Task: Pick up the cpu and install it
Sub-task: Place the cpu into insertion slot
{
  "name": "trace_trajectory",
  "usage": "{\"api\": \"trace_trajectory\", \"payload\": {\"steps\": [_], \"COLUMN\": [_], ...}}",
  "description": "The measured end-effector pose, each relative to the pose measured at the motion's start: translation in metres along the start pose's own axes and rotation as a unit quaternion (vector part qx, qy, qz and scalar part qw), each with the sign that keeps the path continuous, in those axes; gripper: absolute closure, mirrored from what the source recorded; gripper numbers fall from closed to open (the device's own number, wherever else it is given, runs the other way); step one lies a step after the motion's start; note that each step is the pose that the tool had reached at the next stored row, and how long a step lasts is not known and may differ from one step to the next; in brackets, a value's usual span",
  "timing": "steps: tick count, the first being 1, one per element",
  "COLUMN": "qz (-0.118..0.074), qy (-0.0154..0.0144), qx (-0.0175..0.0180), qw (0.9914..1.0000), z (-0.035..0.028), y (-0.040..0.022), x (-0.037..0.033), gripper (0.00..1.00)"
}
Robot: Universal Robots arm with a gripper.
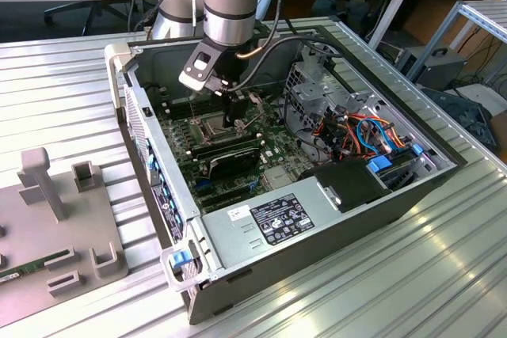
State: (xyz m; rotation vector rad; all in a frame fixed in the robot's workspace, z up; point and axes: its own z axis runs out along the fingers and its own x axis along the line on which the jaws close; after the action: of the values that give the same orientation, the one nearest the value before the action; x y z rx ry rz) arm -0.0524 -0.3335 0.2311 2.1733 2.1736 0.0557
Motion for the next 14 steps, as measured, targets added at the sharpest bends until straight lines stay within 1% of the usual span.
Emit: {"api": "trace_trajectory", "payload": {"steps": [7, 8, 9, 10, 14], "qz": [0.0, 0.0, 0.0, 0.0, 0.0], "qy": [0.0, 0.0, 0.0, 0.0, 0.0], "qx": [0.0, 0.0, 0.0, 0.0, 0.0], "qw": [1.0, 1.0, 1.0, 1.0, 1.0], "z": [-0.0002, -0.0002, -0.0002, -0.0002, -0.0003], "y": [0.0, 0.0, 0.0, 0.0, 0.0], "x": [0.0, 0.0, 0.0, 0.0, 0.0], "gripper": [0.32, 0.34, 0.4, 0.4, 0.65]}}
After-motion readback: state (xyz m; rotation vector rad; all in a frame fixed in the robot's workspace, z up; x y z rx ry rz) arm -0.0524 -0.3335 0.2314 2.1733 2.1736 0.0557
